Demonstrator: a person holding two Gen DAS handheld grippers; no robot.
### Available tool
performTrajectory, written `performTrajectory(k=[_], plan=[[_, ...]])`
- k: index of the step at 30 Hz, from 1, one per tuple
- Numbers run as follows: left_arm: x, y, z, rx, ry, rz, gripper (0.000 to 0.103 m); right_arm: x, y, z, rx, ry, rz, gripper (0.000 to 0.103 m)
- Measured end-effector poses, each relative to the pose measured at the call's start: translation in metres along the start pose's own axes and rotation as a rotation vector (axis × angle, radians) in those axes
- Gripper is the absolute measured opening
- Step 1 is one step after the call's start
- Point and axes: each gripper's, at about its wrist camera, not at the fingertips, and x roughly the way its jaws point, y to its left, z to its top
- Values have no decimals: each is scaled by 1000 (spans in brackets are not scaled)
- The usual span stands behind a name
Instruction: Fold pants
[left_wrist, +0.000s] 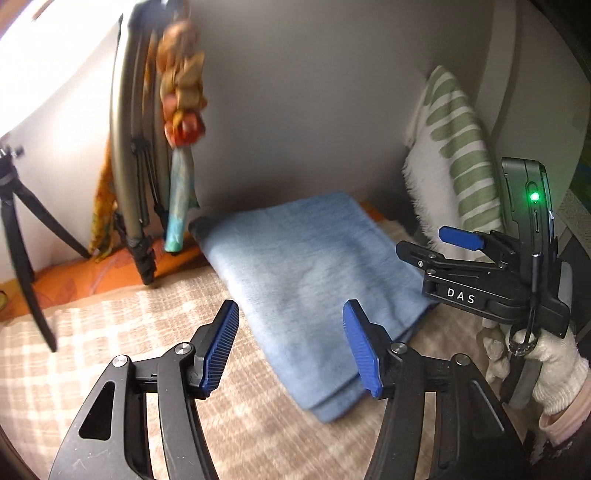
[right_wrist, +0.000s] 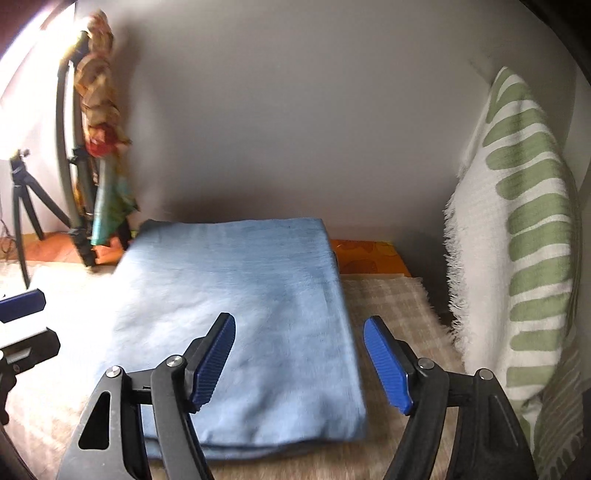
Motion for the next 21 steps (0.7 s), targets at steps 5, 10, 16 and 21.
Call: performTrajectory(k=[5, 10, 16, 21], plan=[[-36, -15, -4, 32, -39, -16, 58, -55, -5, -11, 53, -64, 41, 82], [-72, -34, -15, 78, -78, -12, 68, -104, -5, -28, 59, -126, 68, 85], [-119, -50, -38, 85, -111, -40, 71, -156, 3, -57, 58, -167, 83, 90], [-154, -61, -62, 100, -133, -36, 79, -190, 10, -88, 56, -190, 81, 97]])
